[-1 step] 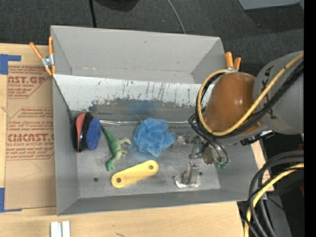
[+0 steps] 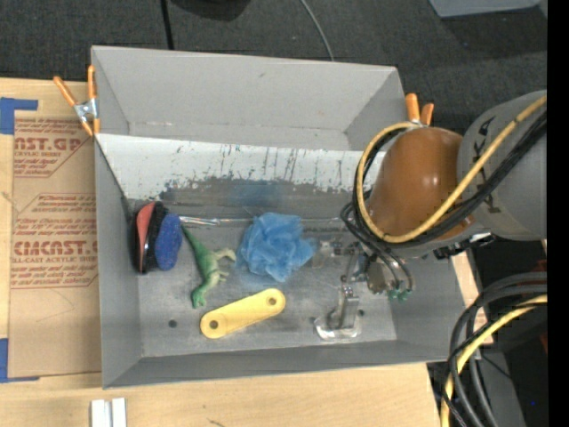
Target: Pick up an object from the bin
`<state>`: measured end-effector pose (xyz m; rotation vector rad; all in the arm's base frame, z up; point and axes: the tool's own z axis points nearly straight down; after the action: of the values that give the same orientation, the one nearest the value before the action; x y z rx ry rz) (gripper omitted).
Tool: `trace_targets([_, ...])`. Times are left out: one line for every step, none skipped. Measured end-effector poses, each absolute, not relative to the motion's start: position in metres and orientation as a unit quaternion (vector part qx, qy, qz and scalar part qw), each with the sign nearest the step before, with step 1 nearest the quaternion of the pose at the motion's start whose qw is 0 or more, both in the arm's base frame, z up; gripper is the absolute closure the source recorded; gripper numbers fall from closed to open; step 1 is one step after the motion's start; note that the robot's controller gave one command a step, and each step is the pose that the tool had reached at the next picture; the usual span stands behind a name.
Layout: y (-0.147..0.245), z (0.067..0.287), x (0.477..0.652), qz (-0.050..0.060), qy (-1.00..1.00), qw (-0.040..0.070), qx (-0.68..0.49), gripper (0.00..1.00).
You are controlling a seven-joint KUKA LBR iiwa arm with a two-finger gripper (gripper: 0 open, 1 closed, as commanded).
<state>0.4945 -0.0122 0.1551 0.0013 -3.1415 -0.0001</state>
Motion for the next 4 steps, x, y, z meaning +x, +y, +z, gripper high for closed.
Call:
trace_targets([0.023, 0.116, 0.51, 0.0, -1.0, -0.001, 0.015, 0.0])
trace_targets([0.044, 0.088, 0.514, -0.001, -1.0, 0.002, -0.014, 0.0])
trace_targets([0.054, 0.079, 0.521, 0.0, -1.0, 0.0, 0.03, 0.0])
trace_targets([0.085, 0.072, 0.511, -0.002, -1.0, 0.0, 0.031, 1.0])
